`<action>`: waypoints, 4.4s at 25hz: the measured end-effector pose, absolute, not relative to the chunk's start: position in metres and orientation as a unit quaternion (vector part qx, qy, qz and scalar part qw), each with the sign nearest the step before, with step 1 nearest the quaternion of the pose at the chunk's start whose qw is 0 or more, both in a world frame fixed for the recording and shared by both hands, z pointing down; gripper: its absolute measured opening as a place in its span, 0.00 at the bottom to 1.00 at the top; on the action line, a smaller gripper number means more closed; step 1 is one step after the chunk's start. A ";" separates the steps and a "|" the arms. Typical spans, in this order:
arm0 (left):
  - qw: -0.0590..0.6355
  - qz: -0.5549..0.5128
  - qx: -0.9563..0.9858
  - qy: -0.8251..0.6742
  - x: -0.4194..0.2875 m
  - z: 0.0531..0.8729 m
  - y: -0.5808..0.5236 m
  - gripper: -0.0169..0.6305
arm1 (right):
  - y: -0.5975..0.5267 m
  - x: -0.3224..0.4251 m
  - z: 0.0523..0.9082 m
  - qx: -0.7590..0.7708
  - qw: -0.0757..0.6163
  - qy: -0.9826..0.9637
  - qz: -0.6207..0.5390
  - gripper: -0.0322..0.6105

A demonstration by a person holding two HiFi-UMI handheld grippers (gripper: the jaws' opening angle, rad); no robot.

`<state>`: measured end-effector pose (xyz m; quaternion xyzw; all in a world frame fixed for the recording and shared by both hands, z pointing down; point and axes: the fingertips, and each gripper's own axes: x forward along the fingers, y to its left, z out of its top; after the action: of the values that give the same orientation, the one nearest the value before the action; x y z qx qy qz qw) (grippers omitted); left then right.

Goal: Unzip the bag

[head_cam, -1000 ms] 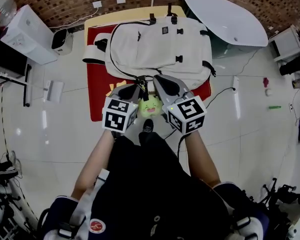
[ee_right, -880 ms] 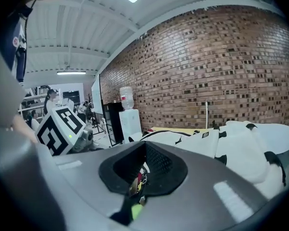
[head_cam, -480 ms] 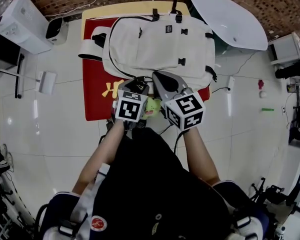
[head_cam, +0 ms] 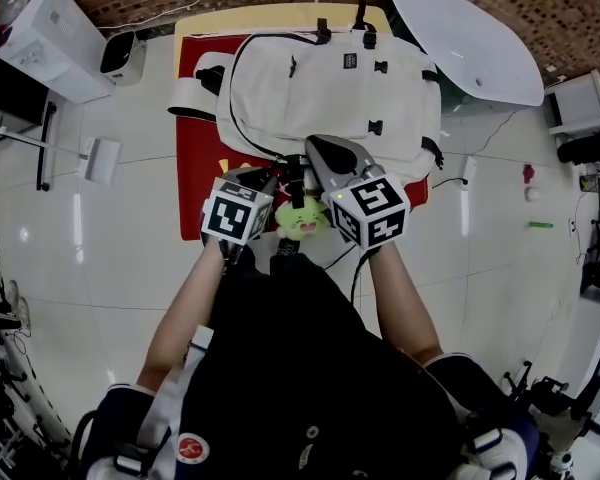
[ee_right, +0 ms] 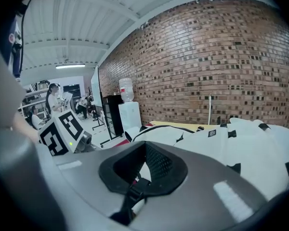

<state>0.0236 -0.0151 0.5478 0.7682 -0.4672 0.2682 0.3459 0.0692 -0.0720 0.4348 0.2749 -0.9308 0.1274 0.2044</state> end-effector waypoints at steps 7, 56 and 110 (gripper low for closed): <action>0.280 0.334 0.780 -0.449 -0.004 0.543 -0.022 0.09 | -0.070 0.036 0.464 0.219 0.273 -0.929 0.118 0.06; 0.112 0.459 0.829 -0.298 -0.138 0.503 -0.128 0.08 | -0.089 -0.099 0.537 0.219 0.434 -0.871 0.069 0.14; -0.043 0.428 0.899 -0.084 -0.104 0.552 -0.369 0.07 | -0.225 -0.137 0.553 0.264 0.372 -0.871 0.181 0.10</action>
<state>-0.1041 -0.3692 0.5521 0.8987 -0.0839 0.4283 -0.0431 -0.1365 -0.2250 0.5532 0.2638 -0.8714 0.1812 0.3718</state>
